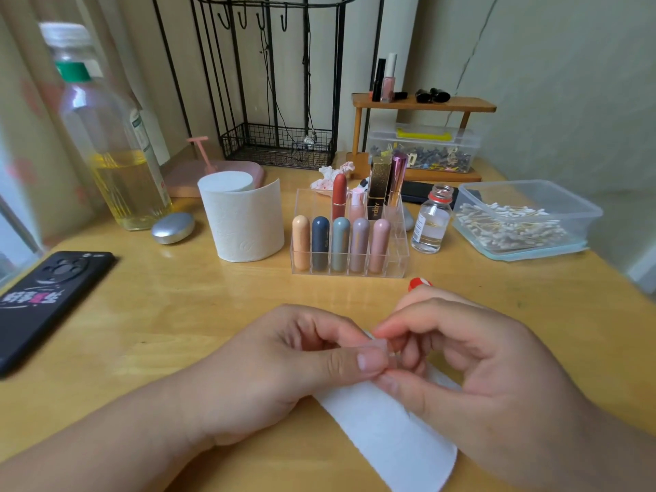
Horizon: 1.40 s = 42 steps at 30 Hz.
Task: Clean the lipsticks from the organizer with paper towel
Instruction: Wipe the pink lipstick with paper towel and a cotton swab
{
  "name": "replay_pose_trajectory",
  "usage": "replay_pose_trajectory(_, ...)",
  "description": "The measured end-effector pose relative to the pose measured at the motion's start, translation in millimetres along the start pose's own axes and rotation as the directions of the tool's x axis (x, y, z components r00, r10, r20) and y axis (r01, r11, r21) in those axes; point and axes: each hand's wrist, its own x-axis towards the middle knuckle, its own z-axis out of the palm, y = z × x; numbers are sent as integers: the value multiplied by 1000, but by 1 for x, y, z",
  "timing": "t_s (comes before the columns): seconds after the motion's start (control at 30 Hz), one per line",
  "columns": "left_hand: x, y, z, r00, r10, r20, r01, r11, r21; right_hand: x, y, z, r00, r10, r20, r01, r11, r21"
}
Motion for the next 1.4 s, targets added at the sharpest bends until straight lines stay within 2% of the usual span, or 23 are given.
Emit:
replay_pose_trajectory(0.03,2,1,1,998,14,57,-12,999,-44,0,2,0,1000,16,-5,-16,1000,5)
replay_pose_trajectory(0.13,4,-1,-1,998,33,59,-23,987,-159,1,5,3,998,42,-40,-42,999,4)
replay_pose_trajectory(0.27,5,-1,-3,997,-8,78,31,956,-293,2,3,5,993,59,-105,-58,998,17)
replay_pose_trajectory(0.4,4,0,-1,990,-55,131,98,932,-350,3,1,9,992,55,-116,-50,998,41)
replay_pose_trajectory(0.5,4,1,-3,990,-75,117,110,940,-322,5,0,10,989,84,-118,-83,996,12)
replay_pose_trajectory(0.6,3,6,-6,996,-77,46,84,981,-177,6,-1,9,988,104,-110,-103,995,17)
replay_pose_trajectory(0.7,4,11,-15,989,-7,-151,38,977,210,7,0,0,973,176,-149,-171,984,43)
replay_pose_trajectory(0.73,4,12,-18,979,22,-205,44,948,314,7,1,-3,966,213,-150,-215,977,1)
replay_pose_trajectory(0.8,6,12,-24,964,47,-262,68,908,414,8,4,-9,952,280,-124,-296,945,-140)
replay_pose_trajectory(0.87,6,13,-27,966,52,-254,85,863,498,10,8,-10,942,319,-101,-334,896,-293)
replay_pose_trajectory(0.97,3,15,-24,983,60,-176,70,759,647,13,14,-8,950,301,-81,-302,829,-471)
replay_pose_trajectory(1.07,1,14,-22,992,74,-100,15,728,685,16,18,-6,963,259,-68,-258,827,-499)
replay_pose_trajectory(1.23,3,10,-22,991,102,-91,-9,711,703,16,22,1,957,287,-41,-273,841,-468)
replay_pose_trajectory(1.4,3,7,-24,990,114,-77,-26,704,709,20,28,5,942,298,-154,-335,864,-376)
